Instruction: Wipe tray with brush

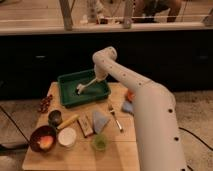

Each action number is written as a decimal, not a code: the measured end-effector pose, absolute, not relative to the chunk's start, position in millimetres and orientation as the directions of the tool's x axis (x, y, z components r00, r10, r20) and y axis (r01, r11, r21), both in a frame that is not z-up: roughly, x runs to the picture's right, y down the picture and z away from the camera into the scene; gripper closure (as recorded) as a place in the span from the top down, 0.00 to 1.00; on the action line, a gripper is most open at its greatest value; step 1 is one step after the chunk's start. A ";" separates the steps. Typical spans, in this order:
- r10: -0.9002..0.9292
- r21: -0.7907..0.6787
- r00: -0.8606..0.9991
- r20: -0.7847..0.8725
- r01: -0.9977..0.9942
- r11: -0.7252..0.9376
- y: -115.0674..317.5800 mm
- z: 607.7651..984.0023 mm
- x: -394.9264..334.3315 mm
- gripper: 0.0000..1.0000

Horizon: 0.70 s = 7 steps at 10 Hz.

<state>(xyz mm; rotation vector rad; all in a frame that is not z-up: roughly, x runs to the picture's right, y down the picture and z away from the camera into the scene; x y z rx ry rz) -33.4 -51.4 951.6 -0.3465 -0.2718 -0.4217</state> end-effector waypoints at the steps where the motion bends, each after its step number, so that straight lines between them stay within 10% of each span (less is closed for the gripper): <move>1: -0.383 -0.264 0.855 0.349 0.482 0.835 -39.4 942.9 -32.6 0.00; 7: -0.391 -0.249 0.873 0.292 0.464 0.850 -49.4 921.6 26.0 0.00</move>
